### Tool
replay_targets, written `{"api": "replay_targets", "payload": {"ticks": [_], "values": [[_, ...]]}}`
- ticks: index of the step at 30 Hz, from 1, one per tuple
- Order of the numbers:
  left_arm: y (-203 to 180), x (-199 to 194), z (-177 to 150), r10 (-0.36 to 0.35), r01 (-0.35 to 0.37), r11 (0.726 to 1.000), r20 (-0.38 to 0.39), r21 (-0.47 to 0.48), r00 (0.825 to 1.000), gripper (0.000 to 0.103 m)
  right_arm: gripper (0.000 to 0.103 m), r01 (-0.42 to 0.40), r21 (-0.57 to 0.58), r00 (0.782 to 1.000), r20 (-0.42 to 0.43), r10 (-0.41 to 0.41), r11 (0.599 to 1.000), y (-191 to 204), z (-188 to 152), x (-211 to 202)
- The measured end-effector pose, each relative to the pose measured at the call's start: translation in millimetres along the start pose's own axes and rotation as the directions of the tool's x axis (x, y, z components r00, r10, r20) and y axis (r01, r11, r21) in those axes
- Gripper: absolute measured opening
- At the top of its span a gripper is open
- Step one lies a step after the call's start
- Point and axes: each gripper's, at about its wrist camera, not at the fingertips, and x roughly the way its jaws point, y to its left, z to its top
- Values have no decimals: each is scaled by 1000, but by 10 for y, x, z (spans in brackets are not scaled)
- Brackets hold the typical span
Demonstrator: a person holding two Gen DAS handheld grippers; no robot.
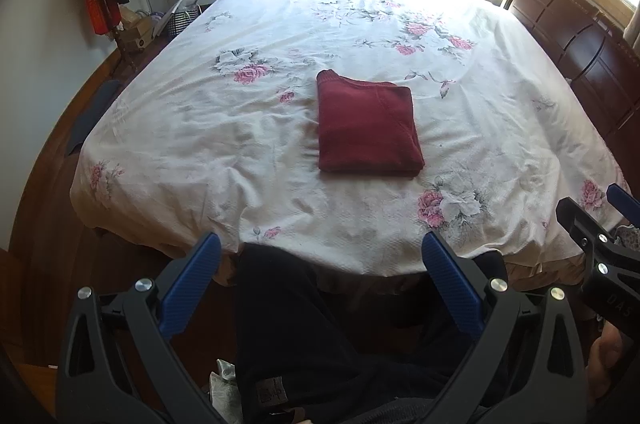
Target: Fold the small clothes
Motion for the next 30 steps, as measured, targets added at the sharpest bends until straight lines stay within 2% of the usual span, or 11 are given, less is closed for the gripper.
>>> {"api": "replay_targets", "payload": {"ticks": [30], "values": [[6, 14, -4, 3, -3, 1000, 2, 4, 1000, 100, 99, -7, -5, 1000, 0, 7, 1000, 77, -63, 35]]}}
